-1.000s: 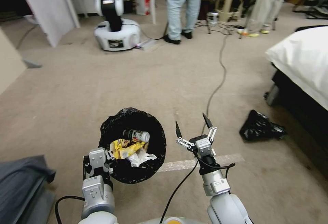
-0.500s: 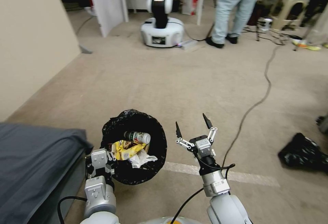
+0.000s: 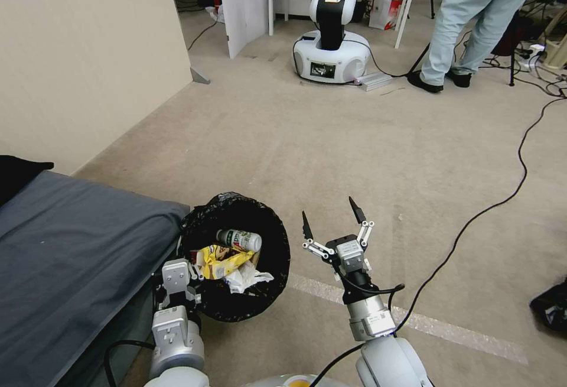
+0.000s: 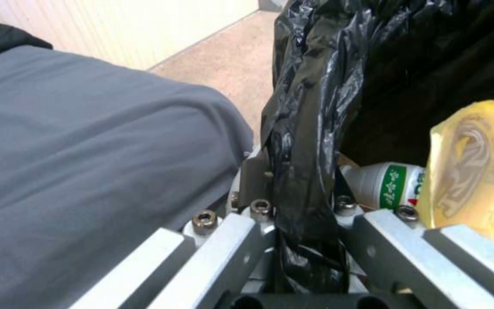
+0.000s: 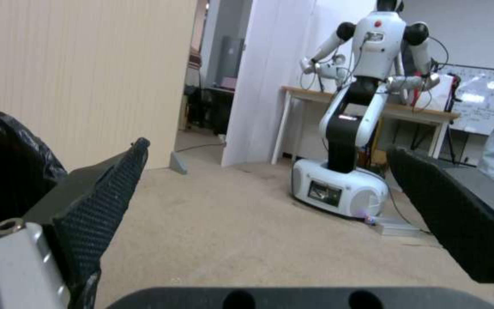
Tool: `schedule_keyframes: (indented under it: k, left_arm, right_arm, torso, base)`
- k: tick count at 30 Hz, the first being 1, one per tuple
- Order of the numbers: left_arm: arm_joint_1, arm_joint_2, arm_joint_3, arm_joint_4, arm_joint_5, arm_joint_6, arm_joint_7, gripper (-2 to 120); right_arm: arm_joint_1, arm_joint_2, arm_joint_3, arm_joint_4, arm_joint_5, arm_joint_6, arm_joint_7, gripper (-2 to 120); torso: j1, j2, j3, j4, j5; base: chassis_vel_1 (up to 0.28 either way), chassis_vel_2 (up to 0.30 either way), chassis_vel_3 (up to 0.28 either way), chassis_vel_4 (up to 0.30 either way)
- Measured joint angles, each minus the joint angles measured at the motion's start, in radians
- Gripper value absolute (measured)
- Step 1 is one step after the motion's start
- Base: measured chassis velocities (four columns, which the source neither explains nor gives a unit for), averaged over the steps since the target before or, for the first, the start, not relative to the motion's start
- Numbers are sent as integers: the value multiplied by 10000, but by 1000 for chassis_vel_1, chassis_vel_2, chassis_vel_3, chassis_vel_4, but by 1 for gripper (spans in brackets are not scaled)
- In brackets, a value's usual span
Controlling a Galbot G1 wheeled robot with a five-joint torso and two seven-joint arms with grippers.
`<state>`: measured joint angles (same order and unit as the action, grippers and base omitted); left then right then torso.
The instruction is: Pick up the trash bin, then pick up the garbage from the floor and place it into the trash bin.
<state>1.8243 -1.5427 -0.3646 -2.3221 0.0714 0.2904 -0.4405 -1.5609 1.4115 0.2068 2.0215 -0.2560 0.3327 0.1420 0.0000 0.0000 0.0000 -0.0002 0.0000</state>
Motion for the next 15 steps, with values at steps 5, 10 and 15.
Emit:
schedule_keyframes:
  k: [5,10,15]
  left_arm:
    - [2,70,77,-46,-554,664,-19,1]
    - [-5,145,127,-307,-1364,1544,115,1]
    - [-129,203,163,-483,-2633,2634,268,1]
  right_arm:
    - [-35,23,0,23,-36,29,4,100]
    - [-94,31,11,19,-96,94,7,100]
    - [-140,61,19,4,-139,148,10,100]
  torso:
    - [0,0,0,1,-1]
    - [0,-1,0,3,0]
    - [0,0,0,3,0]
  base:
    - [0,0,0,0]
    - [0,0,0,0]
    - [0,0,0,0]
